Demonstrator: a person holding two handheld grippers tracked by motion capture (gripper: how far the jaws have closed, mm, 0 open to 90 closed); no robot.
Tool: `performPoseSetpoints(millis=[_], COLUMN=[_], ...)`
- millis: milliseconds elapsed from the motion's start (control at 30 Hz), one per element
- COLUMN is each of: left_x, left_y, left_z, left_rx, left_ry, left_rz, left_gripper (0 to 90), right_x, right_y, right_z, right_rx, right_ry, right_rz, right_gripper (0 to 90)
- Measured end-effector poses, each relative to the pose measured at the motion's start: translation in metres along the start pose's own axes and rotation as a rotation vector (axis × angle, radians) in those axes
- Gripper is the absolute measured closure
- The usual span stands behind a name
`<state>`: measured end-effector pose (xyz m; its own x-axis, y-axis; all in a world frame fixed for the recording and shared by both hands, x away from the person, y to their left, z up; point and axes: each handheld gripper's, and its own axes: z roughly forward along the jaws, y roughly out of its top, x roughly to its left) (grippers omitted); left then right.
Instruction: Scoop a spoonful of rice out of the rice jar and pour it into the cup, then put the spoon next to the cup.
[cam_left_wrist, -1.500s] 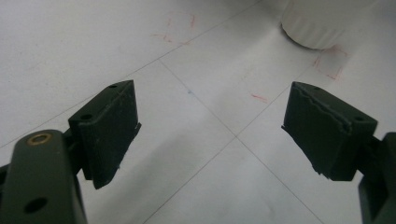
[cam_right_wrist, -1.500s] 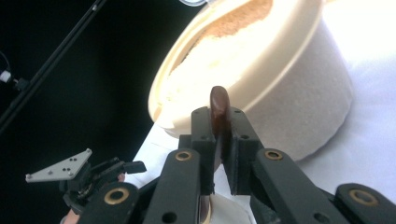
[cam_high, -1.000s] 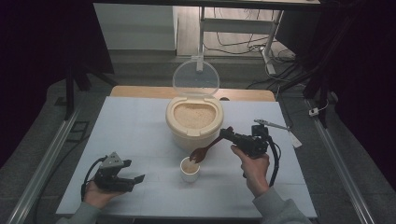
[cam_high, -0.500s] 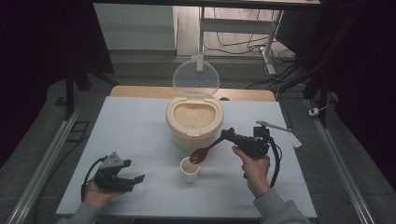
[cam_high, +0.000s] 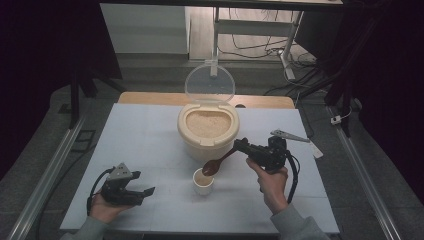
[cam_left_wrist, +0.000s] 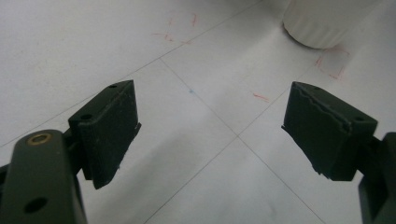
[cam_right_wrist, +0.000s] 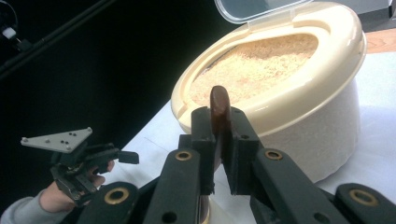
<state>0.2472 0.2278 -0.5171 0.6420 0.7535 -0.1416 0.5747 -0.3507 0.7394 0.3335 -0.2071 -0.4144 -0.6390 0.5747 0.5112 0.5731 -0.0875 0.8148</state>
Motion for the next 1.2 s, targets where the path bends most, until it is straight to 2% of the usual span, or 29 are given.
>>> performPoseSetpoints(millis=[133, 333, 533, 733, 867, 1200], left_x=[0.000, 0.000, 0.000, 0.000, 0.000, 0.000], left_y=[0.000, 0.000, 0.001, 0.001, 0.001, 0.001], left_z=[0.000, 0.000, 0.000, 0.000, 0.000, 0.000], left_rx=[0.000, 0.000, 0.000, 0.000, -0.001, 0.001], left_ry=[0.000, 0.002, 0.002, 0.003, 0.003, 0.003], left_rz=[0.001, 0.001, -0.001, 0.003, 0.003, 0.002], left_gripper=[17.7, 17.7, 17.7, 17.7, 17.7, 17.7], right_x=[-0.005, -0.010, -0.017, -0.025, -0.028, -0.032], right_y=[0.001, 0.008, 0.019, 0.023, 0.020, 0.008], right_z=[-0.006, -0.021, -0.044, -0.054, -0.049, -0.028], right_rx=[-0.024, -0.033, -0.039, 0.033, 0.098, 0.277], right_ry=[0.017, 0.032, 0.017, 0.025, 0.030, 0.072], right_rz=[0.024, 0.035, 0.021, 0.006, -0.016, -0.033], right_gripper=[83.2, 83.3, 83.3, 83.3, 83.2, 83.2])
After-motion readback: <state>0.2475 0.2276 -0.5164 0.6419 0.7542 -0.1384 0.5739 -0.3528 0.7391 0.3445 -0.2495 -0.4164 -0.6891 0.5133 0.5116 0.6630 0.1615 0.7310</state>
